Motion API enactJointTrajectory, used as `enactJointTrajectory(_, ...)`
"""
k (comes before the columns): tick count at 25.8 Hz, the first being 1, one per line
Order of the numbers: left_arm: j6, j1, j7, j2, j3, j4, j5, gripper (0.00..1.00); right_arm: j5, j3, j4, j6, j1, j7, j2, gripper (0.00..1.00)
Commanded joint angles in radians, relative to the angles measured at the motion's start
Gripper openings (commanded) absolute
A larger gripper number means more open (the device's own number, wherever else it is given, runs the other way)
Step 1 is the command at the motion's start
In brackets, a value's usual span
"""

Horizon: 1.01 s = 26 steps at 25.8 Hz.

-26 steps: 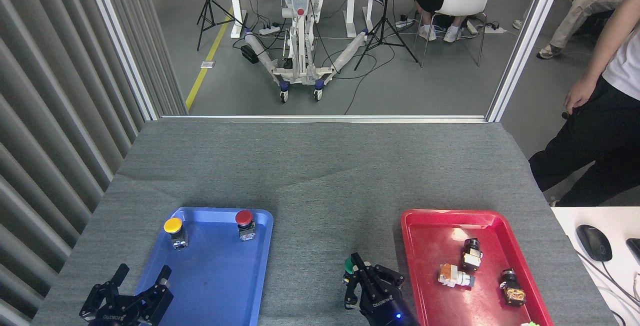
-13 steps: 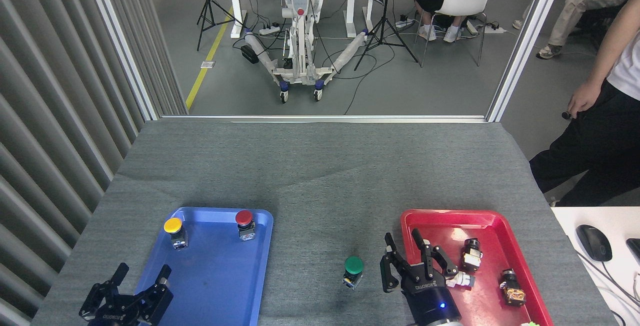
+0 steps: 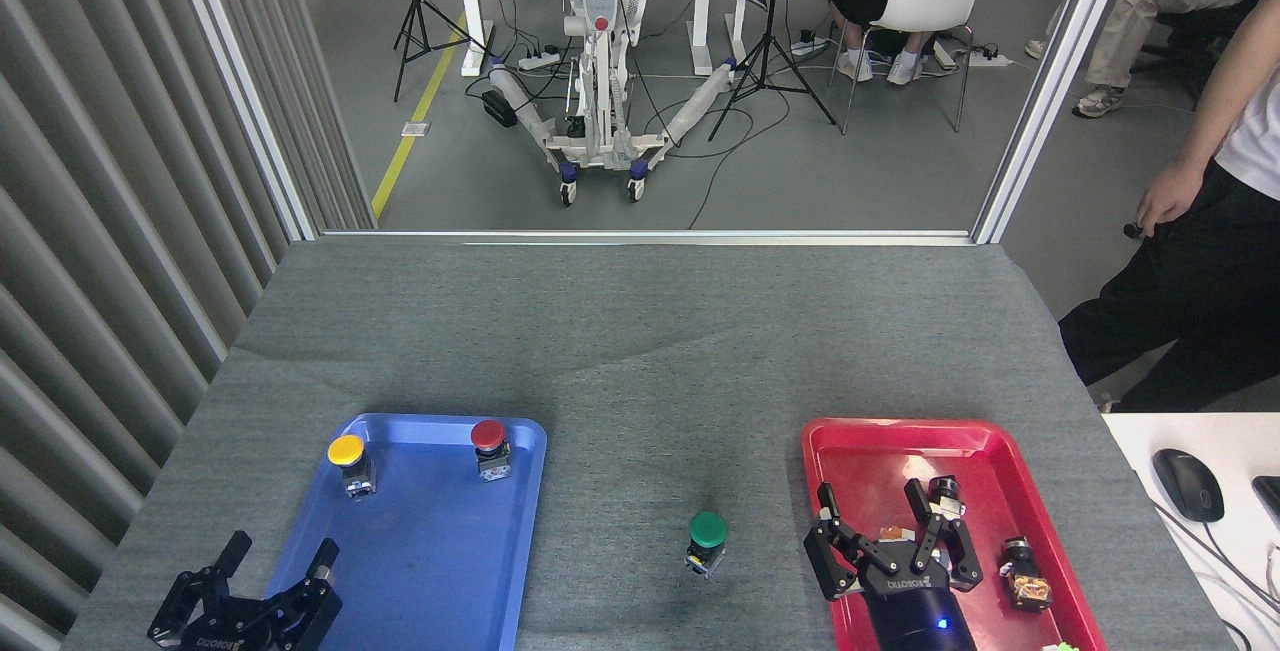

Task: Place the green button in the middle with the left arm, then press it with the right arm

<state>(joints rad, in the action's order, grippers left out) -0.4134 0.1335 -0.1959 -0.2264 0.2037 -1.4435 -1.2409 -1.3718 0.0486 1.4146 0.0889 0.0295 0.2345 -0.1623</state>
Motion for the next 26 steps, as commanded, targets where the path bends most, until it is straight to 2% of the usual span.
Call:
enactJointTrajectory(1, 0.002, 0.009, 0.000, -0.002, -0.001, -0.025, -0.048, 0.99, 0.000, 0.000, 0.023, -0.064, 0.023, -0.001, -0.003, 1.00)
enactJointTrajectory(13, 0.001, 0.009, -0.010, -0.011, -0.001, -0.025, -0.057, 0.99, -0.012, -0.007, 0.099, -0.087, 0.072, -0.003, -0.023, 1.00)
enactJointTrajectory(26, 0.001, 0.008, -0.011, -0.013, -0.018, -0.026, -0.054, 0.99, -0.012, -0.036, 0.106, -0.089, 0.093, -0.001, -0.023, 1.00)
